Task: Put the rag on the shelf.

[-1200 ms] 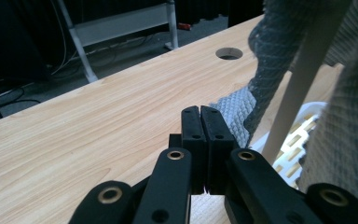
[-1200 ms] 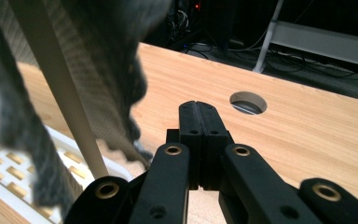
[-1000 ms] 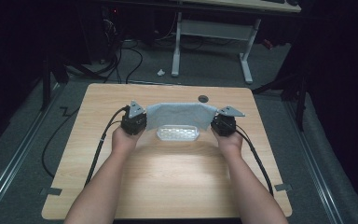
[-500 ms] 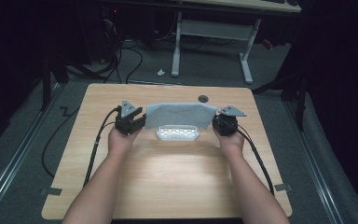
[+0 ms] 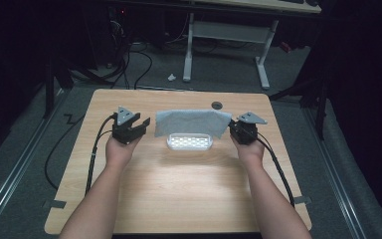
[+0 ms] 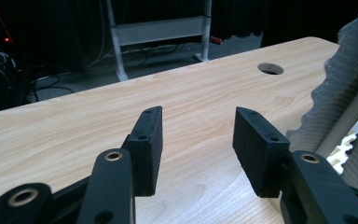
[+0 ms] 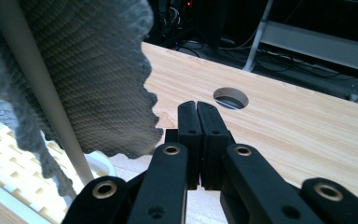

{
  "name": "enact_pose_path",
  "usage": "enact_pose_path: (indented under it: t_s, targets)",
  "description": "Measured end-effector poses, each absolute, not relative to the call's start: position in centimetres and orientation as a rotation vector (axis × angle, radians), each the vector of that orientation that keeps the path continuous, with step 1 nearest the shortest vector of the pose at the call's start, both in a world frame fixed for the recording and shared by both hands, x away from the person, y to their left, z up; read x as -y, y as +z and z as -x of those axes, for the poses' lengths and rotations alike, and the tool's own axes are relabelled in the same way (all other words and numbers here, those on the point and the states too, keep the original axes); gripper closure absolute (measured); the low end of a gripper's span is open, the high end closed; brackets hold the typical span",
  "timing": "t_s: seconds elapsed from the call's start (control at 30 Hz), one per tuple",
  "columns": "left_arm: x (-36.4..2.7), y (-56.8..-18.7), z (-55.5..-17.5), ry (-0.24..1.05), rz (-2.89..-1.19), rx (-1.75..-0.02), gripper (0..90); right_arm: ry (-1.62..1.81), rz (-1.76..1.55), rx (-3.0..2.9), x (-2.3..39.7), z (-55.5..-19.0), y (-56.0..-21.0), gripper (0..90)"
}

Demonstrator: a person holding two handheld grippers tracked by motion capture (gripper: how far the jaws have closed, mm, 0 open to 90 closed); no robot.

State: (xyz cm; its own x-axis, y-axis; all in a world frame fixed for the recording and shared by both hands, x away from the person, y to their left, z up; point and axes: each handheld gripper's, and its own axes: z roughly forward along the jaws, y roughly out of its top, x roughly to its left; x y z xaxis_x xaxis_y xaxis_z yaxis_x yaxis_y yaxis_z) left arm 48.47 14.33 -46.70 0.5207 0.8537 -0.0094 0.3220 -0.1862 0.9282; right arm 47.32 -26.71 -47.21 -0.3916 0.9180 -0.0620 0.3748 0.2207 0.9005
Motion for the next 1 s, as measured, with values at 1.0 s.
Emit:
enact_pose_path:
  t_s: [1.0]
  targets:
    - [-17.6, -49.4, -35.5, 0.542, -1.811, -0.992, 41.1, 1.160, -1.128, -1.873, 30.1, -34.8, -46.7, 54.5]
